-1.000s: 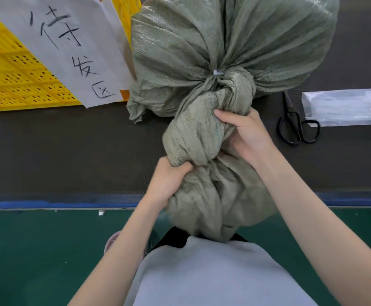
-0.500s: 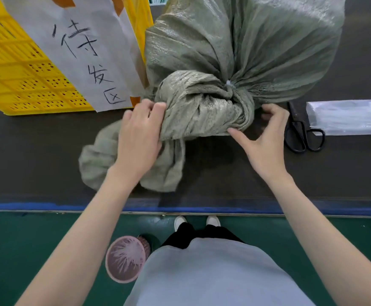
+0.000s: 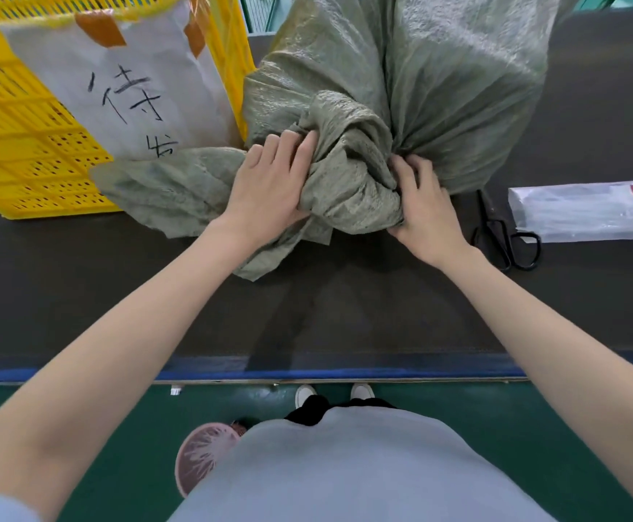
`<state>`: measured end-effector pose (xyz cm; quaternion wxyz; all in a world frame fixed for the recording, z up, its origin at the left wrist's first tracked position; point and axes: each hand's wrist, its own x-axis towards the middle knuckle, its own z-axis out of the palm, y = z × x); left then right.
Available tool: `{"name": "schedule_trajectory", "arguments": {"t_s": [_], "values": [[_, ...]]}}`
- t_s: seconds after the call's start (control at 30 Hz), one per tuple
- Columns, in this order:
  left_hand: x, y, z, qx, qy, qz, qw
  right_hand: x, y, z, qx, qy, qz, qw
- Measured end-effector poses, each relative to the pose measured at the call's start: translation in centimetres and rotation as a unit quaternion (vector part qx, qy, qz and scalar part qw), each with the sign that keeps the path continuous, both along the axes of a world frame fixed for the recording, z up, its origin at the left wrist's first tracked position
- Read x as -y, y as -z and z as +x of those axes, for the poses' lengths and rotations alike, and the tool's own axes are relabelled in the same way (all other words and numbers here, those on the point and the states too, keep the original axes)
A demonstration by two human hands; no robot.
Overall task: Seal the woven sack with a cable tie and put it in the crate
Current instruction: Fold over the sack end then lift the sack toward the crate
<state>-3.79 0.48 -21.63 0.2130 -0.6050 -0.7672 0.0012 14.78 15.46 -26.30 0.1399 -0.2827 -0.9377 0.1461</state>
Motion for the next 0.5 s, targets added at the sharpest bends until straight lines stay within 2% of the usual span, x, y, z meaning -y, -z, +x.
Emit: {"name": "schedule_trajectory", "arguments": {"t_s": [0.13, 0.23, 0.4, 0.5], "values": [[-0.9, 0.1, -0.3, -0.072, 0.025, 0.059, 0.995, -0.8, -0.5, -0.6, -0.07, 0.008, -0.086, 0.994], [-1.4, 0.1, -0.7, -0.079, 0.052, 0.041, 0.995, -1.2, -1.6, -0.9, -0.075, 0.007, -0.135, 0.988], [-2.5, -1.4, -0.5, 0.035, 0.036, 0.043, 0.998, -1.5, -3.7, -1.0, -0.015, 0.026, -0.167, 0.986], [-2.6, -2.0, -0.4, 0.101, 0.034, 0.053, 0.993, -1.3, -4.8, -0.9, 0.016, 0.021, -0.132, 0.991]]}}
